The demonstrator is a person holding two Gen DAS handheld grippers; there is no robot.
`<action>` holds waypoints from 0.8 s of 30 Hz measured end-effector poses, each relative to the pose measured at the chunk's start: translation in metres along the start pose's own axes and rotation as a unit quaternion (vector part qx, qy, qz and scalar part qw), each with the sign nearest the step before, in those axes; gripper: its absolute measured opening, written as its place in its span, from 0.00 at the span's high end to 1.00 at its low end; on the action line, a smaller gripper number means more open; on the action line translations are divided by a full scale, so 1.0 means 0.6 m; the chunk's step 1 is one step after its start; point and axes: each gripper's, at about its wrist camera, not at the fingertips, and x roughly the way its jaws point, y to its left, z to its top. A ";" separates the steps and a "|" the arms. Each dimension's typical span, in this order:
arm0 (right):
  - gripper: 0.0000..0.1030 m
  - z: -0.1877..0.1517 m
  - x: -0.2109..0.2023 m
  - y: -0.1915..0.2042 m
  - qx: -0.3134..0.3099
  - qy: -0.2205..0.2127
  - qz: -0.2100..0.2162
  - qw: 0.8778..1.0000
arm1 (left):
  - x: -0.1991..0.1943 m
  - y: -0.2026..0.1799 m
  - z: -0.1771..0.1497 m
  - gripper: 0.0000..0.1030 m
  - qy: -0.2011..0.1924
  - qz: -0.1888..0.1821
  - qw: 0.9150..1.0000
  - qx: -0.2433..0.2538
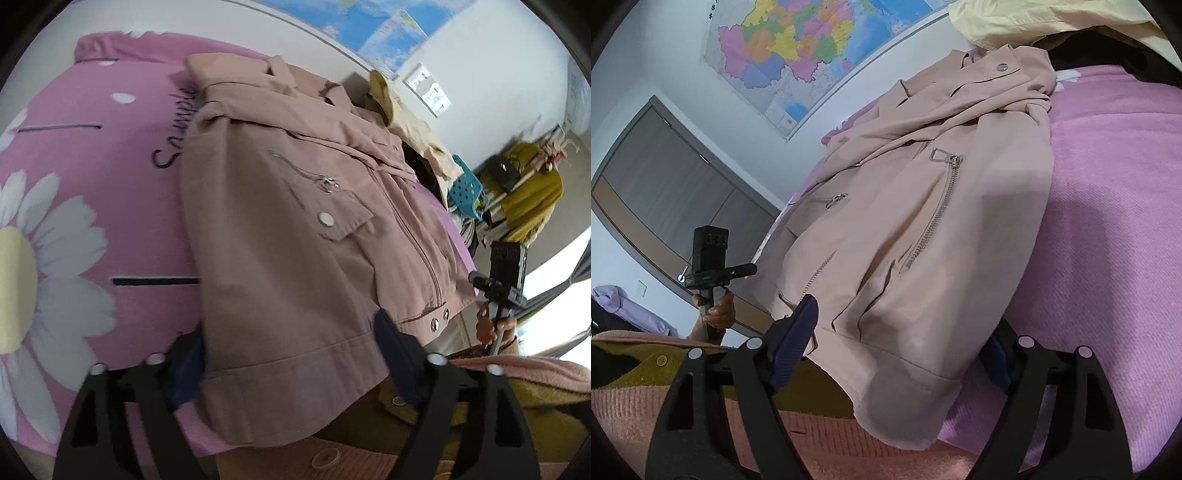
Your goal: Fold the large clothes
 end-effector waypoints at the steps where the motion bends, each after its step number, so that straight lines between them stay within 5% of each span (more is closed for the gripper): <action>1: 0.25 0.002 0.004 0.002 -0.001 0.001 0.002 1.000 | 0.006 -0.007 0.002 0.15 0.003 -0.001 1.000 0.006; 3: 0.39 0.005 0.015 0.002 0.005 0.004 0.003 1.000 | 0.011 -0.017 0.004 0.24 0.006 -0.002 1.000 0.010; 4: 0.51 0.006 0.020 -0.001 0.011 0.004 0.005 1.000 | 0.014 -0.014 0.007 0.45 0.010 -0.005 1.000 0.002; 6: 0.69 0.009 0.025 -0.014 0.032 0.004 0.008 0.999 | 0.018 -0.006 0.012 0.59 0.007 -0.003 1.000 -0.022; 7: 0.85 0.009 0.024 -0.022 0.047 0.002 0.020 0.999 | 0.018 -0.003 0.012 0.79 0.007 0.005 1.000 -0.028; 10: 0.95 0.011 0.004 -0.035 0.078 -0.024 0.064 0.995 | 0.005 0.005 0.014 0.92 -0.009 0.001 0.999 -0.050; 18: 0.96 0.029 -0.098 0.091 -0.016 -0.110 0.125 0.986 | -0.112 -0.041 0.022 0.95 -0.091 -0.022 0.995 -0.035; 20: 0.95 0.025 -0.101 0.097 -0.034 -0.099 0.106 0.989 | -0.126 -0.043 0.016 0.93 -0.096 -0.026 0.995 -0.026; 24: 0.88 0.006 -0.061 0.038 0.031 -0.045 0.077 0.996 | -0.082 -0.022 0.003 0.79 -0.049 -0.008 0.998 -0.037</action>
